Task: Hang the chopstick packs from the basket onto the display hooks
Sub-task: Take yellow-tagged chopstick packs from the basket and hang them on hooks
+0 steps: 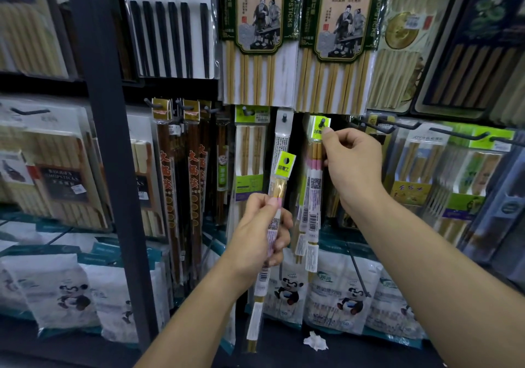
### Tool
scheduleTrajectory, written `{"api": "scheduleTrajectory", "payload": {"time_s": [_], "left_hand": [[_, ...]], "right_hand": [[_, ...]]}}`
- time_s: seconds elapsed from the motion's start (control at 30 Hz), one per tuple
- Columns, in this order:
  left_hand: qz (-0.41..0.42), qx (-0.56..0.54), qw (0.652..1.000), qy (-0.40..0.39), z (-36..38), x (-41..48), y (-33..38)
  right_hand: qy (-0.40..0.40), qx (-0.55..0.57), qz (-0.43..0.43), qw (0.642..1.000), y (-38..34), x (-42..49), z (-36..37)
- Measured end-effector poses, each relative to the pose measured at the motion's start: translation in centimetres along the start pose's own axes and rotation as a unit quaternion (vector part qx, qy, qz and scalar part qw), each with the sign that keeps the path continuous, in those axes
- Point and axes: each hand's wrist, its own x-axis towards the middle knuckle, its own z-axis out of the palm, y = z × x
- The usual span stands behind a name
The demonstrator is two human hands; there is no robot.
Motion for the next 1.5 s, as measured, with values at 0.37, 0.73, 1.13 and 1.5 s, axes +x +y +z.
{"api": "scheduleTrajectory", "payload": {"time_s": [0.37, 0.73, 1.13, 1.5], "left_hand": [[0.057, 0.04, 0.997, 0.017, 1.7, 0.5, 0.8], [0.109, 0.082, 0.989, 0.053, 4.0, 2.1, 2.8], [0.093, 0.155, 0.983, 0.042, 3.7, 3.8, 3.0], [0.132, 0.323, 0.933, 0.091, 2.8, 4.3, 2.4]], "right_hand": [[-0.103, 0.057, -0.004, 0.993, -0.2, -3.6, -1.8], [-0.101, 0.055, -0.054, 0.992, -1.2, -3.1, -1.7], [-0.028, 0.046, 0.006, 0.999, -0.7, 0.7, -0.1], [-0.035, -0.025, -0.036, 0.998, 1.1, 0.1, -1.2]]}}
